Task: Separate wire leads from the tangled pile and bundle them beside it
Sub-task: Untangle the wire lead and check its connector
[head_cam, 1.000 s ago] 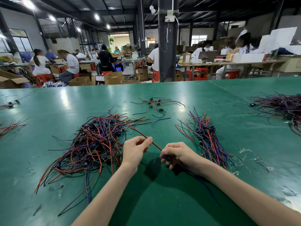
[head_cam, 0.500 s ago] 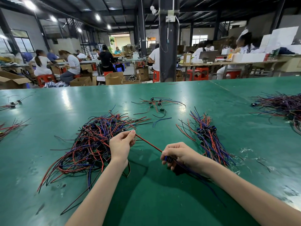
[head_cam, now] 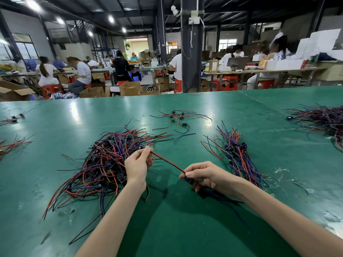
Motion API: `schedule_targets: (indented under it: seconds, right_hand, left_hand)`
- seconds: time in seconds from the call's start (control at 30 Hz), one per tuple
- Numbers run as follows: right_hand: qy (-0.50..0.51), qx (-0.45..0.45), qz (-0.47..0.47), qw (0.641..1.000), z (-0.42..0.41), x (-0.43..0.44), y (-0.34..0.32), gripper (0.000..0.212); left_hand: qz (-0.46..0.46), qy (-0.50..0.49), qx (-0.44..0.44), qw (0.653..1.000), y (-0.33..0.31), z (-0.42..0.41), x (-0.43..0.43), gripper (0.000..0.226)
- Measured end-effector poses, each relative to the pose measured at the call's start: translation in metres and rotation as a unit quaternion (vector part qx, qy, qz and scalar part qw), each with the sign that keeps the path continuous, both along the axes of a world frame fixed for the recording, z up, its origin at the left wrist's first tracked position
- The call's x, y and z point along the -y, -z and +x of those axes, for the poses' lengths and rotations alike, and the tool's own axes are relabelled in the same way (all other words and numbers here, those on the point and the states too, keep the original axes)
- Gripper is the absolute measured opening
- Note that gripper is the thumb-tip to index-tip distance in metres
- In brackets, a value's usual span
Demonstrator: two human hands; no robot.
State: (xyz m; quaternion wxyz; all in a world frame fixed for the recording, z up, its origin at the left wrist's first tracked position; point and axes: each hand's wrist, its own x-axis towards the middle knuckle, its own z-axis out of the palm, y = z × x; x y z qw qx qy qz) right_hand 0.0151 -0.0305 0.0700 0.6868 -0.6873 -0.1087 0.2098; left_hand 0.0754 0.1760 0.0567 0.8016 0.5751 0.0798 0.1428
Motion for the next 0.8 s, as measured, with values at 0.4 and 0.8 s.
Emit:
schedule_targets:
  seconds: [0.4,0.8]
  right_hand:
    - [0.163,-0.014,0.145,0.976,0.010,0.005,-0.001,0.016]
    - [0.181,0.029,0.165,0.969,0.015,0.004,0.005,0.018]
  left_hand:
    - [0.100,0.238,-0.055,0.965,-0.006,-0.043,0.053,0.014]
    - [0.088,0.315,-0.039,0.944,-0.006,-0.056,0.064,0.014]
